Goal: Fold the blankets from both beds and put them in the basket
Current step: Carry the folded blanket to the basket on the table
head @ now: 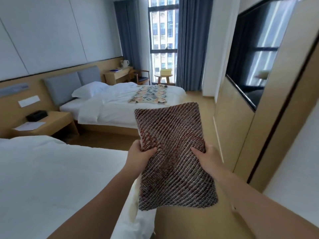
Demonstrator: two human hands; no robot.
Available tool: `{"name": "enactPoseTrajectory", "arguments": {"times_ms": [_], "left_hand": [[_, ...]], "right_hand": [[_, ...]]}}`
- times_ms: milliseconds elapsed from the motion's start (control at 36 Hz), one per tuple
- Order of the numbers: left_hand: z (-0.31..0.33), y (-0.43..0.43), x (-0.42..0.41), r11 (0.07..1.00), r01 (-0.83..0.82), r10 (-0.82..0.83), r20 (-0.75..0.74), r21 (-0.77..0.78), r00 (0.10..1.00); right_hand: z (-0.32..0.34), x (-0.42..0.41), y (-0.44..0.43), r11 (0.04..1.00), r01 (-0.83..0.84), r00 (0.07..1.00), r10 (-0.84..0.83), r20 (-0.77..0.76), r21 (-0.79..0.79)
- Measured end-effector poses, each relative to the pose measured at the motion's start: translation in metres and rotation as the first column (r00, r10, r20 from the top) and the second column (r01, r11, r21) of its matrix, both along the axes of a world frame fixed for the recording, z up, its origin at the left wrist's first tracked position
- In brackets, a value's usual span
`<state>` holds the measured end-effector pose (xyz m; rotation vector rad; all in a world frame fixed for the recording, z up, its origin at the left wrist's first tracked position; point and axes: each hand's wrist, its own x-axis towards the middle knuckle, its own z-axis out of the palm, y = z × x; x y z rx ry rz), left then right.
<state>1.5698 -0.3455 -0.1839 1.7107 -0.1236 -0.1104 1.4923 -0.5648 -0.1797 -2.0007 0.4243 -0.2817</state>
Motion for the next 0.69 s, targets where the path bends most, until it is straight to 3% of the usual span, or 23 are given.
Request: {"name": "enactPoseTrajectory", "arguments": {"times_ms": [361, 694], "left_hand": [[0.000, -0.141, 0.067, 0.989, 0.145, -0.144, -0.030, 0.038, 0.989], [0.009, -0.187, 0.220, 0.981, 0.194, -0.193, 0.048, -0.014, 0.980]], "right_hand": [[-0.010, 0.045, -0.135, 0.992, 0.125, 0.992, -0.125, 0.015, 0.012], [-0.003, 0.191, -0.174, 0.986, 0.168, 0.983, -0.167, 0.073, 0.000]]}}
